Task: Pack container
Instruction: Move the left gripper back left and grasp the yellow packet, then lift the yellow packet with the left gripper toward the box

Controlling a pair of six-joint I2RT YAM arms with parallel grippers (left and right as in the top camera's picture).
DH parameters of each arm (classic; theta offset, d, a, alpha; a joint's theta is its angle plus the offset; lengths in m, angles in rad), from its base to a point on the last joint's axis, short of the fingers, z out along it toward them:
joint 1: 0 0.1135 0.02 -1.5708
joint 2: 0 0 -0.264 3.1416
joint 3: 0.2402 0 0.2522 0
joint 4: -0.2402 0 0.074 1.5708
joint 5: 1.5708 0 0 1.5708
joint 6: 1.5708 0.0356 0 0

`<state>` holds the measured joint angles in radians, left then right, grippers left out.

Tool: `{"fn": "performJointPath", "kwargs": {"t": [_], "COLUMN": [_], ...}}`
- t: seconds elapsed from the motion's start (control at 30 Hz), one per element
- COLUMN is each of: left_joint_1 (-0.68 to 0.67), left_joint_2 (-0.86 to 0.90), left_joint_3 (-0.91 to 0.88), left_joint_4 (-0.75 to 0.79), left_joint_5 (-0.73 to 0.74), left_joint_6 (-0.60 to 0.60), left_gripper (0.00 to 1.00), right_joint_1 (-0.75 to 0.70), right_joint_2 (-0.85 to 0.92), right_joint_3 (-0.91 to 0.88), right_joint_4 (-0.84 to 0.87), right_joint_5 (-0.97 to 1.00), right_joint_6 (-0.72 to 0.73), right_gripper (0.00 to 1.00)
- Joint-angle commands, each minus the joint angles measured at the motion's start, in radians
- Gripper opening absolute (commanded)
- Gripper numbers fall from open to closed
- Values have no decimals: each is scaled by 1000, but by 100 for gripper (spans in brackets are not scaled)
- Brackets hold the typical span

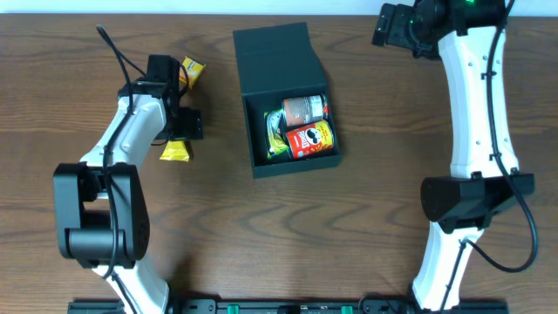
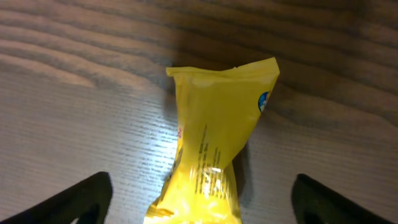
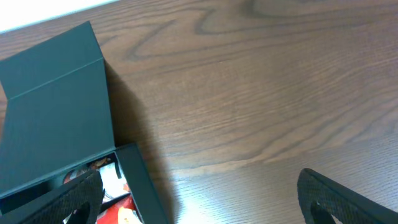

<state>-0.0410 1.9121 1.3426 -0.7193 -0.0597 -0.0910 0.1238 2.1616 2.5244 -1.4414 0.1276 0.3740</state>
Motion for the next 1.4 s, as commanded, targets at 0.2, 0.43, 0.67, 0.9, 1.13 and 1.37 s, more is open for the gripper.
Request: {"fn": "performJointPath", "kwargs": {"t": [0.2, 0.43, 0.67, 0.9, 1.13, 1.37], "left_joint_1": [2, 2, 2, 2, 1, -2], "left_joint_2": [91, 92, 92, 91, 90, 89], "left_joint_3": [-13, -13, -13, -13, -11, -1], "left_joint_4": [9, 70, 77, 77, 76, 46], "left_joint_5": [-2, 1, 1, 1, 35, 115], "left_joint_6": [-3, -26, -52, -71, -98, -168], "left_gripper": [73, 58, 46, 38, 36, 38], "right_joint_1": [1, 1, 1, 1, 1, 1], "right_joint_2": [4, 4, 4, 4, 4, 4], "right_joint_3": [-3, -3, -3, -3, -3, -3], "right_joint_4": [-6, -6, -6, -6, -5, -3], "right_joint_5": [2, 2, 2, 2, 2, 2], "right_joint_6": [-12, -12, -12, -11, -11, -11], "right_gripper": [99, 99, 99, 99, 99, 99]}}
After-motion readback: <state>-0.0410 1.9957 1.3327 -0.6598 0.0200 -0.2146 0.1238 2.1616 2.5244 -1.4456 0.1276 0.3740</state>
